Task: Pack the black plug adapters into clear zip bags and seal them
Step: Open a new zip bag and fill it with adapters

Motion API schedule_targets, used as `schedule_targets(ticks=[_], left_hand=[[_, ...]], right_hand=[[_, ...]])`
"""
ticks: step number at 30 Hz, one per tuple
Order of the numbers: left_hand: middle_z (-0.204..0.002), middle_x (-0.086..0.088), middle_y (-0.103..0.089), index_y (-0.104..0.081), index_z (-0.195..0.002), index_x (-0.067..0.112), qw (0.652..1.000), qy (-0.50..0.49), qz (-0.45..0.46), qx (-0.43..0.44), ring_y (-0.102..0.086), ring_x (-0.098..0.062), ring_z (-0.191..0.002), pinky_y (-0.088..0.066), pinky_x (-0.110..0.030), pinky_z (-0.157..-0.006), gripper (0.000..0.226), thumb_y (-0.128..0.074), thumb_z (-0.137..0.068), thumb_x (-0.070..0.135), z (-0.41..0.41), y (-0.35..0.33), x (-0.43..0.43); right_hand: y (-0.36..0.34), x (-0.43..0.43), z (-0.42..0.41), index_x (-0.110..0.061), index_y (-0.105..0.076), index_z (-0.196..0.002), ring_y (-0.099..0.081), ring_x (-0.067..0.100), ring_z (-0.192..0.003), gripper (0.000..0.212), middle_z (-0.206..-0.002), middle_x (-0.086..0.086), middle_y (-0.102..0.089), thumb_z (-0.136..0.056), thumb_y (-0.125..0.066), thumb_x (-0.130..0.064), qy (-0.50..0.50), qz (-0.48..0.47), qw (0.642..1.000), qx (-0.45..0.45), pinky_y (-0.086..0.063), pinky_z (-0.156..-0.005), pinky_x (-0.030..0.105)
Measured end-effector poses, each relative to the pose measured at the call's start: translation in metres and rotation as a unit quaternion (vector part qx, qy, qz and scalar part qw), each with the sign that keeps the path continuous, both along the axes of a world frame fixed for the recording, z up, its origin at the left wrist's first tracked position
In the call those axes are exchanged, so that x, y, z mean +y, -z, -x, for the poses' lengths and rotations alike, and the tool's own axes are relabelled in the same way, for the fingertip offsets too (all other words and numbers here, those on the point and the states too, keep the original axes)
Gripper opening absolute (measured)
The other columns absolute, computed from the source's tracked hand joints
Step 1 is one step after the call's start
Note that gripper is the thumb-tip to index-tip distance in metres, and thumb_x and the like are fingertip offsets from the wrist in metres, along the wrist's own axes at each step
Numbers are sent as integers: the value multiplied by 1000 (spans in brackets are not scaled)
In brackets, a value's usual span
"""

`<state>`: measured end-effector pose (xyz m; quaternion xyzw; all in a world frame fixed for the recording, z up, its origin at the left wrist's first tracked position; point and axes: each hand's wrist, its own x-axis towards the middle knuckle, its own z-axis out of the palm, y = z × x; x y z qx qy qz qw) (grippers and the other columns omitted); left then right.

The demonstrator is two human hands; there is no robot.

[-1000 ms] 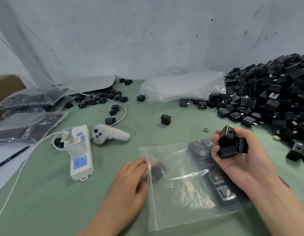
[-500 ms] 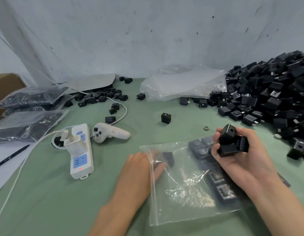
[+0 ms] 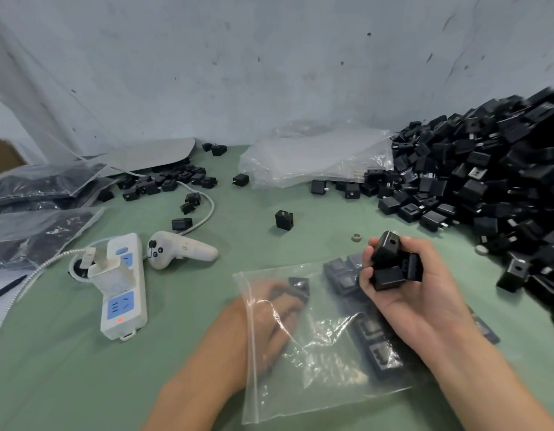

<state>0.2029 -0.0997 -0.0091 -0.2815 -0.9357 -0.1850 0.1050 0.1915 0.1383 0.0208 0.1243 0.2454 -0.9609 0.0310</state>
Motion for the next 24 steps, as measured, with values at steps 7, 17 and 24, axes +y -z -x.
schedule_targets(ticks=[7, 17, 24], left_hand=[[-124, -4, -65, -73, -113, 20, 999, 4, -33, 22, -68, -18, -103, -51, -23, -96, 30, -76, -84, 12, 4, -1, 22], [-116, 2, -72, -75, -109, 22, 995, -6, 20, 98, -70, -22, -89, -60, -47, -74, 32, -83, -78, 24, 2, 1, 26], [-135, 11, -60, -68, -123, 27, 1000, -4, -21, 4, -62, -10, -110, -53, -31, -96, 30, -56, -95, 27, 1, 3, 15]], right_hand=[[-3, 1, -2, -1, -69, -95, -68, 18, -79, 27, -95, 11, -70, -80, -68, -23, -8, 4, 1000, -5, -52, -64, 27], [-5, -1, -3, -5, -67, -93, -67, 20, -76, 23, -93, 10, -67, -80, -68, -24, -8, -16, 1000, 6, -51, -62, 27], [-6, -1, -3, -6, -69, -86, -67, 19, -76, 20, -92, 9, -67, -77, -70, -24, -10, -21, 1000, 7, -50, -65, 27]])
